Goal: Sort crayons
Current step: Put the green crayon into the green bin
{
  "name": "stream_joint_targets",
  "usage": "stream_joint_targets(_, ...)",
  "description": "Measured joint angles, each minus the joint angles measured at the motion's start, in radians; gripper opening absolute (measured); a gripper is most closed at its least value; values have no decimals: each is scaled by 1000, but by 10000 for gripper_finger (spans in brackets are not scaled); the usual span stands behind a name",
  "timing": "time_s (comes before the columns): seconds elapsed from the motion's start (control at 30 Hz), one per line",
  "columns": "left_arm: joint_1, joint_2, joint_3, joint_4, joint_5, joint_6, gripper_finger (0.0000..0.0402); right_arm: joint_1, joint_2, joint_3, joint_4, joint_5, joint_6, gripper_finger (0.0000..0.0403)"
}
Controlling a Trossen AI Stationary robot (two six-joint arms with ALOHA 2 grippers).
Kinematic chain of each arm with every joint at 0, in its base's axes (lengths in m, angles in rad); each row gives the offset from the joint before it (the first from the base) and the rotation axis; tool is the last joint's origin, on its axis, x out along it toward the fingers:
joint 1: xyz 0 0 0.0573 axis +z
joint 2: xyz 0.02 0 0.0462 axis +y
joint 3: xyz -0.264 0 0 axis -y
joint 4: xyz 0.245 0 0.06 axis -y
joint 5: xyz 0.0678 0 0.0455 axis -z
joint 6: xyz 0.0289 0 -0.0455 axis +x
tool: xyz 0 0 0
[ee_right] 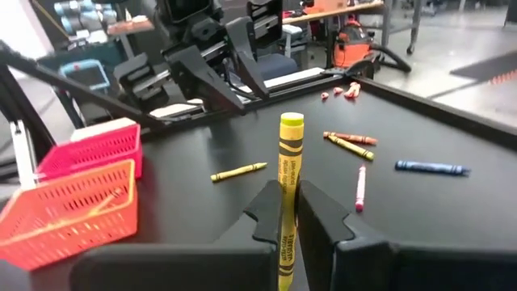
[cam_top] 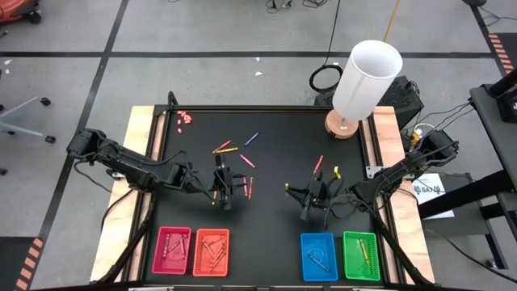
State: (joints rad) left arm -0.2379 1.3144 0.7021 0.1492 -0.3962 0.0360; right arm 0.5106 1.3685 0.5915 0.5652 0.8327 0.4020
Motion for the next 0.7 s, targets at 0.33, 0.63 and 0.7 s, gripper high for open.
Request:
stream_joint_targets(0.33,0,0,0,0,0,0,109,0,-2,0,11,-1,56,11)
stream_joint_targets(0.63,0,0,0,0,0,0,109,4,-154,10,-27,-131,22,11)
stream_joint_targets(0.7,0,0,0,0,0,1,109,8,-192,39,-133,-131,35,11)
